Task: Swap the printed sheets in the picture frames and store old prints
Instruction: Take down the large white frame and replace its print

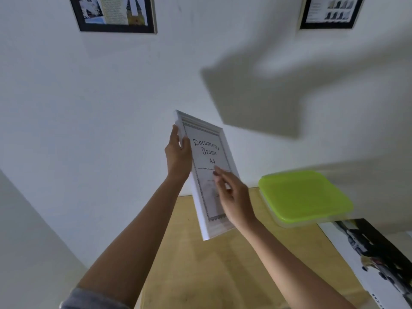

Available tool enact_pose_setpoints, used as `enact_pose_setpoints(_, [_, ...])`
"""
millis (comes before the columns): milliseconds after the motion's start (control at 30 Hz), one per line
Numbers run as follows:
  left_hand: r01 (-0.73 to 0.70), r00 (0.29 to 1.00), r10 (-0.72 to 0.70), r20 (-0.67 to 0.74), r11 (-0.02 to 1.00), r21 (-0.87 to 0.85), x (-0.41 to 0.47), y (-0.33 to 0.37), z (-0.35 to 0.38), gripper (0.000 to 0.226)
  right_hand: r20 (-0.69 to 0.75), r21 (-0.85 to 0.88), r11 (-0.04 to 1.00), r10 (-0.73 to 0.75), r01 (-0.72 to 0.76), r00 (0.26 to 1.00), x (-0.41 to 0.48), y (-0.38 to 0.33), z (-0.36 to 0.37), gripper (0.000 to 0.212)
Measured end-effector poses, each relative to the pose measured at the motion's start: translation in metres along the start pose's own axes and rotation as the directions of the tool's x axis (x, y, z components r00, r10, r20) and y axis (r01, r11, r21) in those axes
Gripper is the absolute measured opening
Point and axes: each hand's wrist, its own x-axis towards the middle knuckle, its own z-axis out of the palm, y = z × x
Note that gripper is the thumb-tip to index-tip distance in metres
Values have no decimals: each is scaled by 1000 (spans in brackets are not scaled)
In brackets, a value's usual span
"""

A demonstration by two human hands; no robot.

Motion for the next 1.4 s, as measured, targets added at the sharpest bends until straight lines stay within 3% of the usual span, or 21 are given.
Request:
enact_pose_setpoints(133, [65, 996, -73, -46, 985, -159, 13, -8, -14, 42, -181, -151, 978, 115, -143, 977, 43, 35, -17, 32])
enact_pose_setpoints(267, [81, 992, -109, -71, 945, -316, 24, 4, -12, 39, -194, -182, 974, 102, -138, 976, 87, 54, -34, 36])
enact_pose_setpoints(400, [20, 991, -70, -115, 920, -393, 50, 29, -5, 37, -182, 38, 982, 190, -186, 965, 130, 55, -58, 39])
enact_pose_setpoints(567, [-96, 991, 40, -127, 875, -475, 91, 81, 14, 35, -159, 218, 966, 177, -140, 971, 197, 42, -91, 42])
enact_pose_setpoints(767, [-306, 952, 284, -115, 869, -388, 148, 151, 42, 39, -327, 444, 892, 70, 87, 943, 286, 8, -132, 38])
enact_pose_setpoints(933, [-446, 894, 440, -86, 855, -265, 176, 171, 64, 45, -406, 489, 840, -18, 234, 914, 349, -8, -151, 42])
enact_pose_setpoints(1233, [-437, 898, 429, -103, 896, -83, 230, 165, 78, 43, -438, 471, 829, -78, 303, 895, 402, 10, -142, 42])
enact_pose_setpoints(1400, [-424, 905, 416, -89, 898, -117, 235, 139, 83, 41, -425, 491, 813, -89, 312, 901, 396, 27, -130, 44])
